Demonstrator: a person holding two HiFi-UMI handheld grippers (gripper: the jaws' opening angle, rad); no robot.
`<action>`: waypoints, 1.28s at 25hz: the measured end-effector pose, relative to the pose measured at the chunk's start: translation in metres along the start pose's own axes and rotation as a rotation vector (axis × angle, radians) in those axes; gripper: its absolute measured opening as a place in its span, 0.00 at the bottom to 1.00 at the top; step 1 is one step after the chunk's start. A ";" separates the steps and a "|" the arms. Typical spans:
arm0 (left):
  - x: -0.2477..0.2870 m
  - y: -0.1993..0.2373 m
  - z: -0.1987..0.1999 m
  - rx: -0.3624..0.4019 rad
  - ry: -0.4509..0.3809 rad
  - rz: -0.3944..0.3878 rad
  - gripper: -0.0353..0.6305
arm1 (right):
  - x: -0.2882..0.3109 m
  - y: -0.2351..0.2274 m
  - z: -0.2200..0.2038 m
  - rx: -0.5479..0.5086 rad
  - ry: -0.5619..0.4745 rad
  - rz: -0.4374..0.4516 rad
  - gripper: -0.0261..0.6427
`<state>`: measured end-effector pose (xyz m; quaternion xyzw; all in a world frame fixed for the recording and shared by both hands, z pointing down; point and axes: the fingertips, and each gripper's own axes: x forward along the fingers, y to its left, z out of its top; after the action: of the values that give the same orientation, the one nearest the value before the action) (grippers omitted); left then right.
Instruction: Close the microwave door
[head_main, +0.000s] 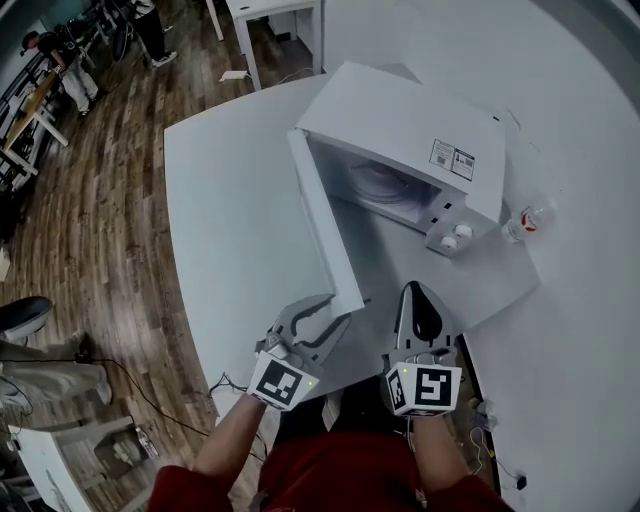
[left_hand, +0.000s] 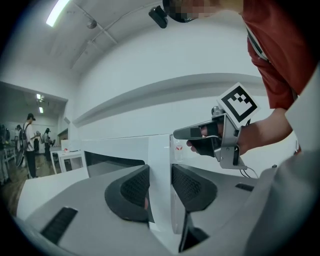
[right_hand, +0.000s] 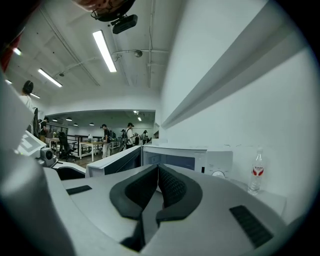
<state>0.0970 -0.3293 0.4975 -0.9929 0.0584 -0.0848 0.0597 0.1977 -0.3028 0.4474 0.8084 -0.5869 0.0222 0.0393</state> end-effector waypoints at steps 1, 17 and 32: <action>0.006 -0.002 0.001 -0.007 -0.001 0.012 0.29 | -0.001 -0.007 0.000 0.003 0.001 -0.003 0.07; 0.100 -0.025 0.024 -0.056 -0.024 0.111 0.28 | 0.005 -0.110 -0.004 0.022 -0.001 -0.013 0.07; 0.185 -0.021 0.037 -0.086 -0.055 0.157 0.28 | 0.022 -0.180 -0.015 0.036 -0.007 -0.043 0.07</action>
<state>0.2869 -0.3276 0.4943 -0.9888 0.1380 -0.0502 0.0253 0.3762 -0.2672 0.4579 0.8213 -0.5692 0.0291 0.0233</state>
